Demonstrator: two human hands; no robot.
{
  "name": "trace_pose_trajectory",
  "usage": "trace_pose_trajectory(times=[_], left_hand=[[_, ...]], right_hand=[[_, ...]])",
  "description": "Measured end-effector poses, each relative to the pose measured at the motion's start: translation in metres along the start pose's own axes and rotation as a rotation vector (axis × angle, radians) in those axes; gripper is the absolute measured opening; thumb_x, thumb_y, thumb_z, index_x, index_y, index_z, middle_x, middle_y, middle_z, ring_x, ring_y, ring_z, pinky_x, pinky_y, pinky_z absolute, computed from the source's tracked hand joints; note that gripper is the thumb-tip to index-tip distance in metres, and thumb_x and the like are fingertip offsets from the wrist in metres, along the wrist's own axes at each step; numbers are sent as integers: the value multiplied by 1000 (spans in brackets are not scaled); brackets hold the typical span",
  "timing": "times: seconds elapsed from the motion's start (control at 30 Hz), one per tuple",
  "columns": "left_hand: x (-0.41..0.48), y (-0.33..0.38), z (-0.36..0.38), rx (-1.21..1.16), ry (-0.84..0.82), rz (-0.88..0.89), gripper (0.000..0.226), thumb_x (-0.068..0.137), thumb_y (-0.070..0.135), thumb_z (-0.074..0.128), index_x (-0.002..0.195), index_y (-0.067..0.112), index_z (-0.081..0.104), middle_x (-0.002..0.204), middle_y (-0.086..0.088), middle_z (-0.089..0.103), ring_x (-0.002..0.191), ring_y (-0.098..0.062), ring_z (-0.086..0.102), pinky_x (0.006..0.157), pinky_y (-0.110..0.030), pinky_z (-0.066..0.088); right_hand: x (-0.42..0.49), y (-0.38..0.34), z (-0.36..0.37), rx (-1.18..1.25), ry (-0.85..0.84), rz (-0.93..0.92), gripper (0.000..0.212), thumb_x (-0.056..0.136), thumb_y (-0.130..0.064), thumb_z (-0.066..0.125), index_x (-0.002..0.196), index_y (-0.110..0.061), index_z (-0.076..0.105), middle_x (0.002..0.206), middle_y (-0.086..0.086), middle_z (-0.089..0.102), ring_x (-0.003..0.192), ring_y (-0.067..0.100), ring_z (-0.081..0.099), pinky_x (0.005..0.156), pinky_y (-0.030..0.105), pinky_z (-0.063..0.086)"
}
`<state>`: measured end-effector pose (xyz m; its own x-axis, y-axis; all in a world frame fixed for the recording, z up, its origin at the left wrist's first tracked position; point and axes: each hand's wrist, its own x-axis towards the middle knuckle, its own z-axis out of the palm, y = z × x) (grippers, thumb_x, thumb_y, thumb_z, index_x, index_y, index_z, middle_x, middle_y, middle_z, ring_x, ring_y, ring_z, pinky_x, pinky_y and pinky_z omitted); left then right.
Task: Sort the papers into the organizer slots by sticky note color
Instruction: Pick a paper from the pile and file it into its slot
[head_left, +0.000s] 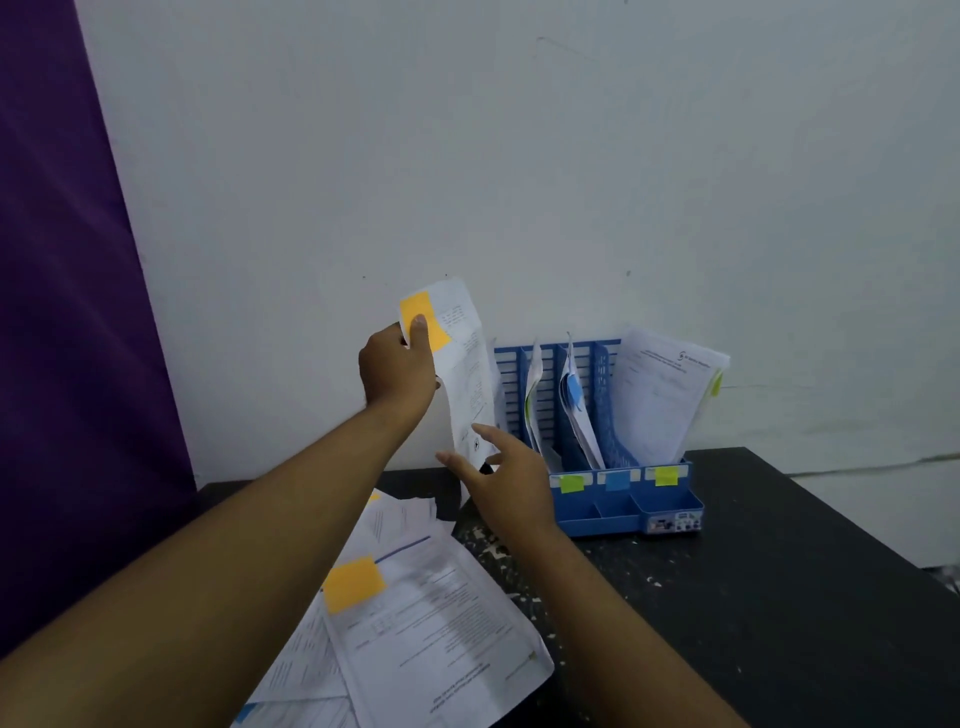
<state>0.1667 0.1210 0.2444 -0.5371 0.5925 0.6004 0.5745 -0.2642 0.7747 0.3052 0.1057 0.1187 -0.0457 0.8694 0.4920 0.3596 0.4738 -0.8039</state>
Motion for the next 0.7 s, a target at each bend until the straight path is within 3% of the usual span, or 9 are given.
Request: trace_pose_trajectory(times=[0.1,0.23,0.33,0.4,0.47,0.53,0.6,0.7], left_hand=[[5,2,16,-56,27,2,44,111,39,48,80,12,65,75,0,66,73,-24,74,58,-42,66],[16,-4,37,-46,43,40,44,109,37,49,71,19,61,70,2,65,67,-20,69,65,-46,65],[20,-13,51,-63,-16,32,39,105,40,48,80,18,67,79,-1,71,71,-24,74,66,-49,66],[21,-21,57,-46,-54,44,34,102,40,48,85,20,70,84,3,73,76,-24,75,70,-48,67],[22,-29,62,-48,-86,61,30,99,38,48,89,22,71,85,7,72,77,-24,74,72,-48,66],[22,-35,64,-77,-119,57,30,99,41,51,107,25,75,90,11,70,84,-26,74,78,-48,66],[21,-40,65,-119,-150,12,45,100,46,57,139,27,66,96,20,67,99,-26,74,89,-50,64],[19,-48,63,-69,-182,19,60,100,53,62,153,26,51,94,29,58,112,-24,70,95,-53,61]], right_hand=[[14,8,3,-82,27,-24,59,88,-57,77,140,-30,66,137,-7,68,113,12,67,93,35,62],[37,19,8,-119,96,18,31,104,-38,62,131,-27,73,118,0,77,99,13,71,87,31,62],[55,31,11,-220,105,41,23,107,-28,57,114,-19,77,101,1,76,88,18,69,71,28,54],[64,38,14,-285,70,79,18,107,-22,57,105,-15,73,97,4,71,89,23,68,71,29,47],[72,47,22,-321,44,102,16,106,-19,58,107,-13,72,100,5,71,93,25,69,76,34,54],[78,54,30,-357,5,129,16,105,-17,59,115,-14,72,107,7,72,99,27,71,86,42,62],[81,62,37,-375,-31,163,14,104,-15,59,114,-16,68,107,10,71,101,31,71,85,46,64],[78,67,40,-386,-48,181,15,101,-16,63,116,-15,67,115,11,70,107,33,69,88,49,63]])
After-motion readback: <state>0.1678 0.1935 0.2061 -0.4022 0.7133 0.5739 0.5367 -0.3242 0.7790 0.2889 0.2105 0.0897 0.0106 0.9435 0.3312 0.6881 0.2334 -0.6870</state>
